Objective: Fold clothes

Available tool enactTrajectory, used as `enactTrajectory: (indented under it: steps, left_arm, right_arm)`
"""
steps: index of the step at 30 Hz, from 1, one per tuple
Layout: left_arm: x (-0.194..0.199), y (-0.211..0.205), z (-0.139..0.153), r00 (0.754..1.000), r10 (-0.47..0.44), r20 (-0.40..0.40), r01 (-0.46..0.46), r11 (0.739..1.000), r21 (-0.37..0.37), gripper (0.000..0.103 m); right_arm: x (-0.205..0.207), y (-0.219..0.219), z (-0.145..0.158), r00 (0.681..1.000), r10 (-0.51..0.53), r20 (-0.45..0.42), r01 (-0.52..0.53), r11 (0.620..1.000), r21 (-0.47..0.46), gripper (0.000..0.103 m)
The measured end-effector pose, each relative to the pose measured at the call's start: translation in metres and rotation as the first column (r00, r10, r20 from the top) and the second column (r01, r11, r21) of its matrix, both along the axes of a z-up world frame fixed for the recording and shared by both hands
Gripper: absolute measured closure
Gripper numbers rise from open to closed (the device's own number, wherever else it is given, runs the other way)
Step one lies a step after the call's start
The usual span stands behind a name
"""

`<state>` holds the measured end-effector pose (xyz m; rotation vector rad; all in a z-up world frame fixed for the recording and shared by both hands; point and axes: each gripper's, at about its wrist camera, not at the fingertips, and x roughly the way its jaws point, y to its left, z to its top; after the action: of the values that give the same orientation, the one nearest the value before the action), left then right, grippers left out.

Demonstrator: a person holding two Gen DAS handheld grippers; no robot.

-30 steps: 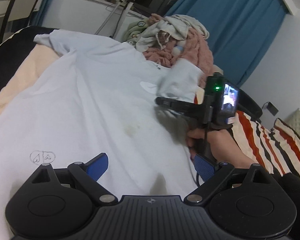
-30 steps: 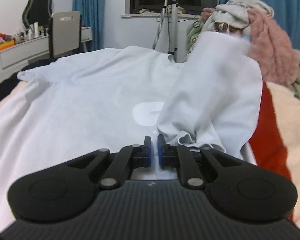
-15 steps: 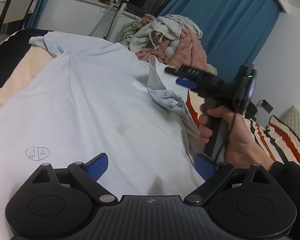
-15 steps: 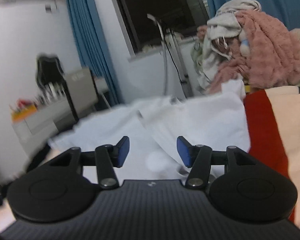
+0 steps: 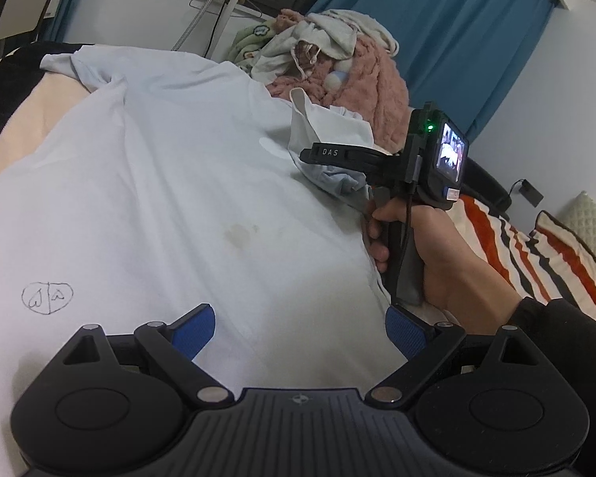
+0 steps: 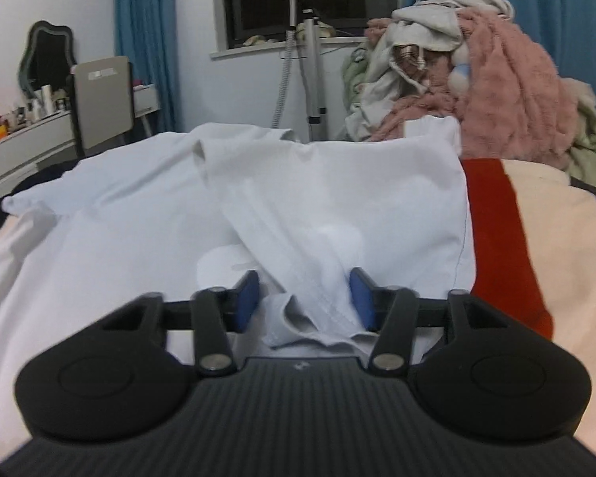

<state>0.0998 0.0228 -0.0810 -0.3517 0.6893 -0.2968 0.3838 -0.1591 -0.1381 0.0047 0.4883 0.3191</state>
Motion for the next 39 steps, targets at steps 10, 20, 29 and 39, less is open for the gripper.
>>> enactTrajectory:
  steps: [10, 20, 29, 39]
  left_arm:
    - [-0.01, -0.001, 0.007, 1.0, -0.012, 0.025, 0.012, 1.0, 0.004, 0.009]
    - [-0.009, -0.013, -0.002, 0.999, -0.046, 0.007, 0.046, 0.998, 0.041, 0.009]
    - [-0.002, -0.022, -0.007, 0.999, -0.052, 0.01, 0.051, 0.994, 0.094, 0.009]
    - [-0.019, -0.029, 0.004, 0.994, -0.097, 0.042, 0.093, 0.991, 0.101, 0.009]
  right_arm:
    - [-0.02, -0.099, 0.079, 0.972, -0.187, 0.14, 0.157, 0.966, 0.205, 0.095]
    - [-0.017, -0.274, -0.009, 0.73, -0.683, -0.035, 0.658, 0.687, 0.308, 0.095]
    - [0.003, -0.28, -0.03, 0.709, -0.694, -0.126, 0.698, 0.664, 0.269, 0.055]
    - [-0.083, -0.239, 0.034, 0.751, -0.647, -0.132, 0.657, 0.714, 0.242, 0.023]
